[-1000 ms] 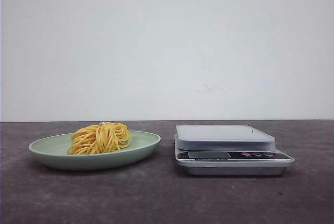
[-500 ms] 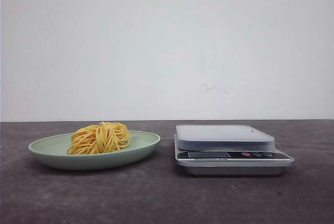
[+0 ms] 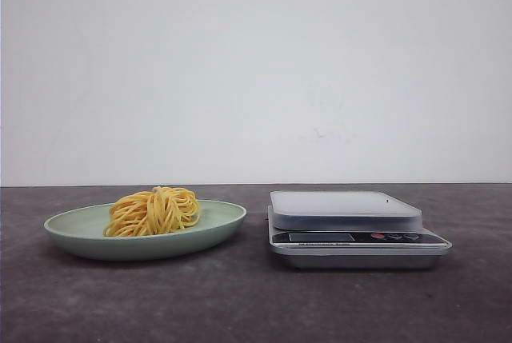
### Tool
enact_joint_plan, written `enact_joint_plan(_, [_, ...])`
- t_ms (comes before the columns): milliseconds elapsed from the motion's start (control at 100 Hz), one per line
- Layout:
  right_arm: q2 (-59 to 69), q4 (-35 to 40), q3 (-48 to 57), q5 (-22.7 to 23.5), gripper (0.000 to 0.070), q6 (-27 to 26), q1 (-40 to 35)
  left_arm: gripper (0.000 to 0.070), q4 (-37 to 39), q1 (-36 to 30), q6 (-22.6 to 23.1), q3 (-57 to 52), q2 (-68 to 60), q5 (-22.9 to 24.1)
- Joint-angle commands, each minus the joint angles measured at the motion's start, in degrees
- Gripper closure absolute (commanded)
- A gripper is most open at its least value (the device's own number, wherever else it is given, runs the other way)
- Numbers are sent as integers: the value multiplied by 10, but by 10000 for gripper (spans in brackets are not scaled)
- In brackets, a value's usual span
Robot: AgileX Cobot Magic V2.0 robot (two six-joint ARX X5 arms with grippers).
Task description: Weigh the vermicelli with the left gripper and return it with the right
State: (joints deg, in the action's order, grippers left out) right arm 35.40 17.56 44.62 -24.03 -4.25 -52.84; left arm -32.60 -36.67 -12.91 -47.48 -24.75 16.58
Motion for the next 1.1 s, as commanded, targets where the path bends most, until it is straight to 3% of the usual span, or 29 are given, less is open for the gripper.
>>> enact_joint_plan(0, [3, -5, 3, 0, 693, 6, -5, 684, 9, -5, 7, -5, -2, 1])
enact_joint_plan(320, [4, -13, 3, 0, 693, 6, -5, 684, 9, -5, 7, -5, -2, 1])
enact_joint_plan(400, [4, -13, 3, 0, 693, 6, -5, 684, 1, 7, 48, -4, 8, 10])
enact_joint_plan(510, [4, -13, 3, 0, 693, 6, -5, 684, 22, 65, 73, 11, 32, 9])
enact_joint_plan(650, [4, -13, 3, 0, 693, 6, -5, 684, 73, 162, 22, 68, 80, 9])
enact_joint_plan(740, [4, -13, 3, 0, 693, 6, -5, 684, 113, 216, 29, 123, 115, 6])
enact_joint_plan(900, [4, -13, 3, 0, 693, 6, -5, 684, 146, 284, 47, 241, 174, -59])
enact_joint_plan(1090, [4, -13, 3, 0, 693, 6, -5, 684, 195, 313, 59, 366, 217, -129])
